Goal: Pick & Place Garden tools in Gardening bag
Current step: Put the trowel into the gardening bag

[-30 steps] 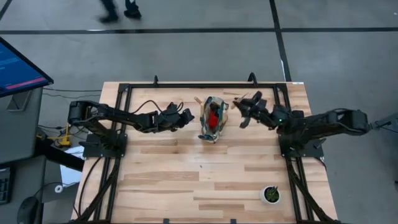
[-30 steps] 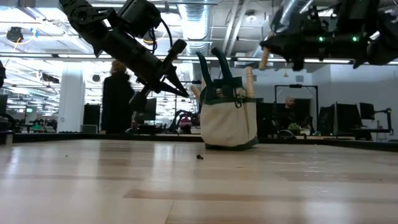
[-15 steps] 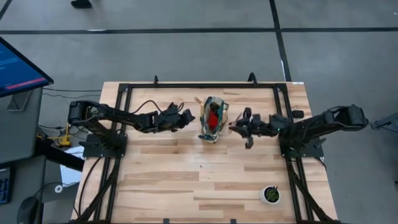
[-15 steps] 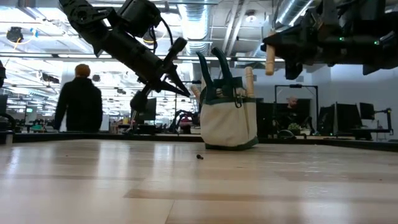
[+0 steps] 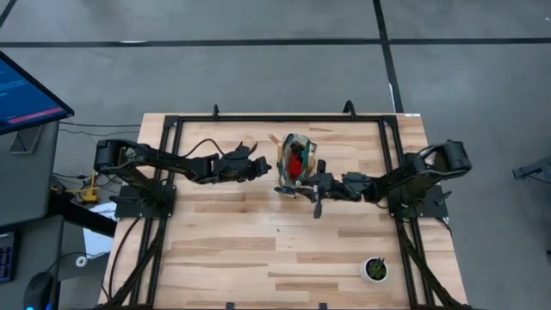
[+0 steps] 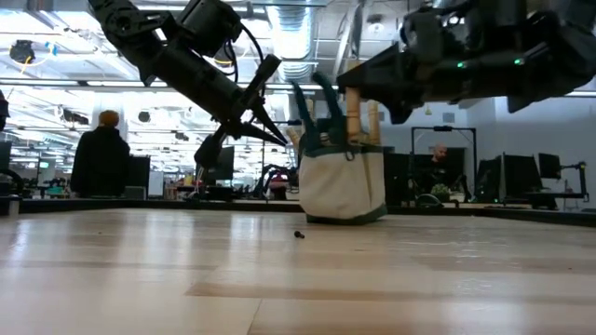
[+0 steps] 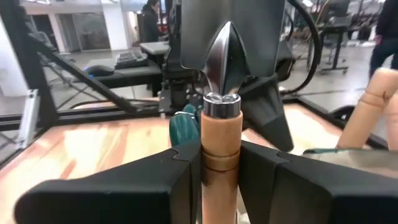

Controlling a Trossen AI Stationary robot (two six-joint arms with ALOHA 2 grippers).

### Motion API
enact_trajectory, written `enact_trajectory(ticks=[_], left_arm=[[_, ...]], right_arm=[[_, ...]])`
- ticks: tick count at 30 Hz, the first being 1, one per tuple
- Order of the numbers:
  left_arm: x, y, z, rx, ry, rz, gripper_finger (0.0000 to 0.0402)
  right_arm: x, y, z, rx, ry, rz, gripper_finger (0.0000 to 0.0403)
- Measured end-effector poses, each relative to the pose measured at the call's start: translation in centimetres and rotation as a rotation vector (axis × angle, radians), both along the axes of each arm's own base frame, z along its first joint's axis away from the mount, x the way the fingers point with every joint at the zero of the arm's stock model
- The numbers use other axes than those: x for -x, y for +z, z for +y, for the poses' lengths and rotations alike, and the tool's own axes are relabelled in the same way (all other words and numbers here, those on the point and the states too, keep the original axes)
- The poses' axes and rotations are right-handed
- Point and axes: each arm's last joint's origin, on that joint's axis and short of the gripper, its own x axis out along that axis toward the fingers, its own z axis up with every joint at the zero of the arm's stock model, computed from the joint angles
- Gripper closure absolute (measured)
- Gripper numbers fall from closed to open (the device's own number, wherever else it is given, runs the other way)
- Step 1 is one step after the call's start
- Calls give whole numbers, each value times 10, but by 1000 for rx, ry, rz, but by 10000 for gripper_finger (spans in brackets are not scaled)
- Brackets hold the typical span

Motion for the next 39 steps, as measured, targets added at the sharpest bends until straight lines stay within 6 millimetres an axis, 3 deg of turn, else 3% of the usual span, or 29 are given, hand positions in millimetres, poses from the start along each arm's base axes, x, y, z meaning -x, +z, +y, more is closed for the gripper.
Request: enact_trajectory(ticks=[5,15,23,33,39], left_arm=[[-1,-1,0,-11,-7,6,399],[-2,-3,0,-9,-12,6,399],[0,-5,3,-8,-3,32,399],[6,-22,47,-91,113,127,399],[-5,-39,56,-95,118,79,400]], right_arm=[[-13,-5,-4,45,-27,-21,333],[-14,-2,-21,182,-100,-9,333],[-13,-1,-20,126,-47,1,332],[-3,22,-14,131,-88,-23,332],[5,28,-14,138,-101,42,332]])
